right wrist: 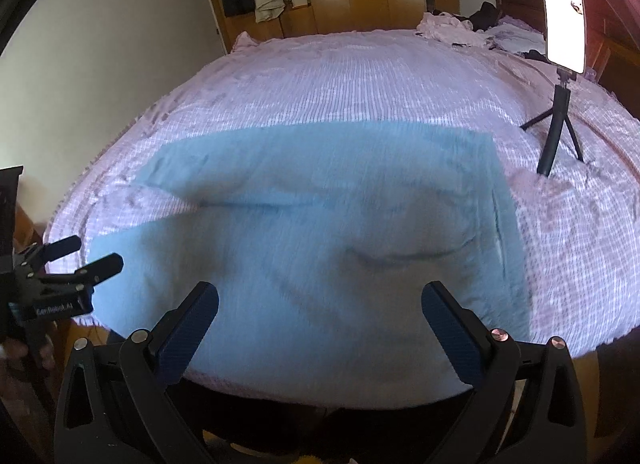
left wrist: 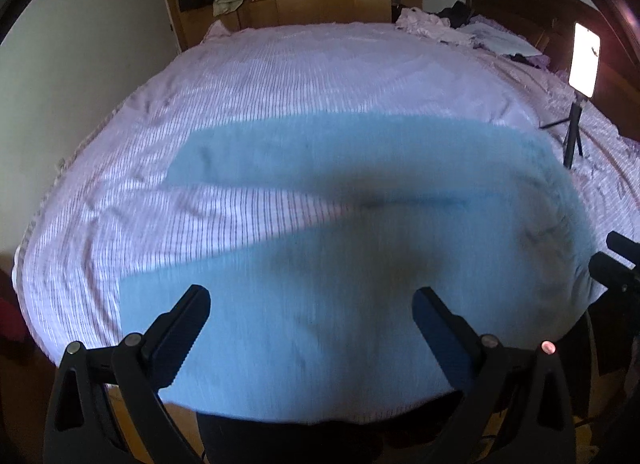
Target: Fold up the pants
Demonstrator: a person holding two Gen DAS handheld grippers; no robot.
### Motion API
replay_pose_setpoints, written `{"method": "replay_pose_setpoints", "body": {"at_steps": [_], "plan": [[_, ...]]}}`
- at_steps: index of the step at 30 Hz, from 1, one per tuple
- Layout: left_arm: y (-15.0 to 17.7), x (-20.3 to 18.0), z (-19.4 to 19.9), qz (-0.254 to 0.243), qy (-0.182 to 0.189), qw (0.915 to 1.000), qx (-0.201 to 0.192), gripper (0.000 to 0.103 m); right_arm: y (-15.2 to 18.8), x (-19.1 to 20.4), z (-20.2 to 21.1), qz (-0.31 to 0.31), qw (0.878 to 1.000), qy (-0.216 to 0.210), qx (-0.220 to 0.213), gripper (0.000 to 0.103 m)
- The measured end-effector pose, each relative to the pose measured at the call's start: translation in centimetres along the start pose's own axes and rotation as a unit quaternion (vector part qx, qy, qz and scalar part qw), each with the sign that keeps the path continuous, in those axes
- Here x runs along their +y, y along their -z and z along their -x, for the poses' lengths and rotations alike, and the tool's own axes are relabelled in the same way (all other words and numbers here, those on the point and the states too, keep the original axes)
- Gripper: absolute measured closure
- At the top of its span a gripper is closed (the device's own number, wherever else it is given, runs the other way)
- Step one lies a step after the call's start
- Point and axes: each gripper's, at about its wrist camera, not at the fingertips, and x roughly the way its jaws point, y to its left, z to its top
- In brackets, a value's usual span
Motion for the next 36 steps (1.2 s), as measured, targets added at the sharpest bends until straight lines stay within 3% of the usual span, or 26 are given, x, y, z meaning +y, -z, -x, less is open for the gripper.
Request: {"method": "replay_pose_setpoints", "body": {"at_steps": [9,16,21,27,36], "plan": [[-6.2,-0.2,1.6,-0.024,-0.002,0.999,-0.038,0.0,-5.2,-2.0,1.2,0.008,1.0,-0.009,-0.009,0.005],[-10.6,-0.6,1.6,-0.027,0.027,0.9988,-0.03,0.0,-8.9,-3.5,0.6,0.002,1.0,-0.015,0.003,0.005],[-13.7,-0.8,0.9,-0.033,0.023,0.9986,-0.035,0.0,-11.5,-4.3,-0.3,0.018,1.0,-0.003,0.004,0.005],[-16.0,-0.5,-2.4,-0.011,0.041,0.9991,-0.006,0.0,-14.1,-5.6,-2.6,0.016,1.0,-0.014,0.021,0.005],[-17.6,-1.6,-8.0,-0.031,0.024,0.999,0.023,0.0,-15.8,-7.5,-8.3,0.025,0.998,-0.006,0.063,0.005]]}}
